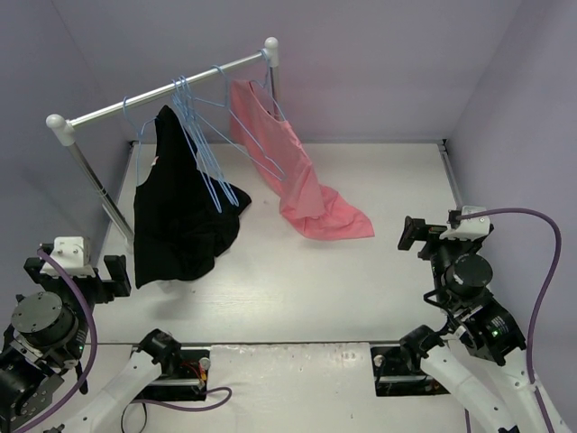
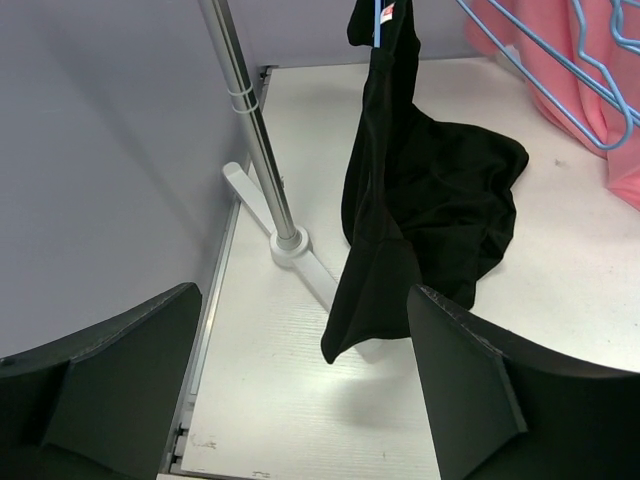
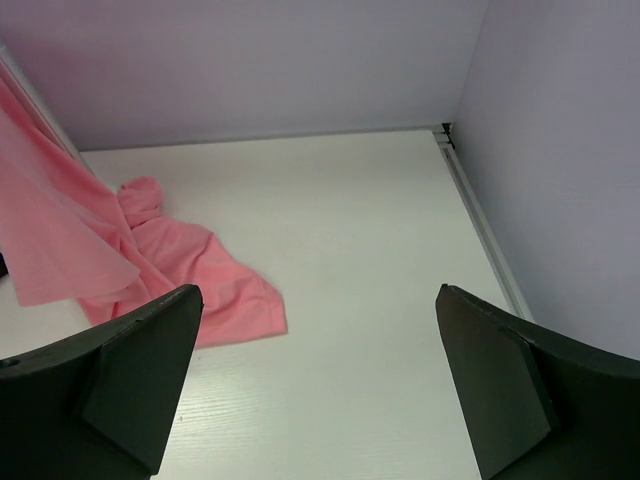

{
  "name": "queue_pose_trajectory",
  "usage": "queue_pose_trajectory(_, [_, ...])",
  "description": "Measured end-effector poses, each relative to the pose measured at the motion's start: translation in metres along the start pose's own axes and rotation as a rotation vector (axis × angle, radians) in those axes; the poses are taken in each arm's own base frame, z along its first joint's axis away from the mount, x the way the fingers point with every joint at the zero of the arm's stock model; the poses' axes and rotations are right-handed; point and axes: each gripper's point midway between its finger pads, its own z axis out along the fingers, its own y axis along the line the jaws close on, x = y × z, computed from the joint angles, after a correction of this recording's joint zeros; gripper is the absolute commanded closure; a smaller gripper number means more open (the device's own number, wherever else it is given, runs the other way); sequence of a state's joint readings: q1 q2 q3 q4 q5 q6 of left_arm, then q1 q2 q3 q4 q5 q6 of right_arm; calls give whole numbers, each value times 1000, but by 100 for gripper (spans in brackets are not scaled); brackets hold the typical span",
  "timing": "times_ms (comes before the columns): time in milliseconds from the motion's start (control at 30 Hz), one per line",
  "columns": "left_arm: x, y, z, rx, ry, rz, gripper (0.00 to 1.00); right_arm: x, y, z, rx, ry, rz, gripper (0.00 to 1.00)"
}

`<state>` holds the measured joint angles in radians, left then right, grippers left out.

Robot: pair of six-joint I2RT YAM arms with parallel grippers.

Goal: Place the t-shirt on the hanger

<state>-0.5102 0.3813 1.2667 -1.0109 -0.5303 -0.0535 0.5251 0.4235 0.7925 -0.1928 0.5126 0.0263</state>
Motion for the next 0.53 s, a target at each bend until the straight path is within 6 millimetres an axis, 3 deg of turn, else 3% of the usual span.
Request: queue_pose_trajectory(533, [9,-7,5,1,27,-44,20,16,12,16,9,93,-25,0])
